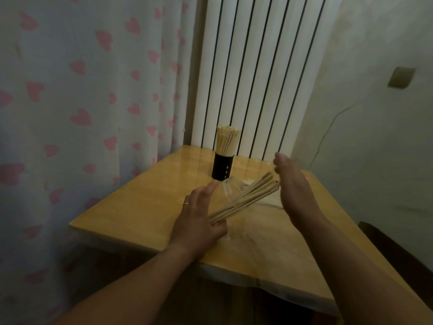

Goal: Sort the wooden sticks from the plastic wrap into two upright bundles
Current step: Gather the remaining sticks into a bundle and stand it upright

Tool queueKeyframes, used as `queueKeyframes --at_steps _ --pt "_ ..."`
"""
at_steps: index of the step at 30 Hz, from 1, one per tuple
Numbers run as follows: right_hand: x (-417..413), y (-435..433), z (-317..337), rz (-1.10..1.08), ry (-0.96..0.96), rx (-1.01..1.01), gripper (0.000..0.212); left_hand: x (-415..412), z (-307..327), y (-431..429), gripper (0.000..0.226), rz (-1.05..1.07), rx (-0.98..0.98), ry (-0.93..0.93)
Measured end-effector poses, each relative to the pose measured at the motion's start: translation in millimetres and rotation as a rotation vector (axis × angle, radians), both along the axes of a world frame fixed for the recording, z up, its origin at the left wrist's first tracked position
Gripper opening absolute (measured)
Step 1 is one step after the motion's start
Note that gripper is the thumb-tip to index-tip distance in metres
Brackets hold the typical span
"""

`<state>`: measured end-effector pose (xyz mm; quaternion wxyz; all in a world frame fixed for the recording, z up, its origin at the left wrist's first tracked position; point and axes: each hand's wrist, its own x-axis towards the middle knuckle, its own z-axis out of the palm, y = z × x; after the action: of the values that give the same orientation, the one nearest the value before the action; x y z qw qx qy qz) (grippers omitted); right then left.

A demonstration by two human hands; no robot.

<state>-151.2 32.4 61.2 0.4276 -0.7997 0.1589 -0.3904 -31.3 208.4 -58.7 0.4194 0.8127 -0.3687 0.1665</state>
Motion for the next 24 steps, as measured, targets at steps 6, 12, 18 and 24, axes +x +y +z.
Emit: queueKeyframes --at_steps 6,12,18,24 --pt "-32 -31 -18 -0.188 0.003 -0.102 0.062 4 -3 -1 0.107 0.023 -0.066 0.061" --pt "-43 -42 -67 -0.126 0.571 -0.467 0.041 9 -6 -4 0.104 0.067 -0.131 0.040" --pt "1 -79 -89 -0.172 0.818 -0.545 0.048 17 -7 -6 0.104 0.065 -0.187 0.131" --pt "65 -115 -84 -0.242 0.993 -0.695 0.050 20 -9 -7 0.106 0.064 -0.202 0.125"
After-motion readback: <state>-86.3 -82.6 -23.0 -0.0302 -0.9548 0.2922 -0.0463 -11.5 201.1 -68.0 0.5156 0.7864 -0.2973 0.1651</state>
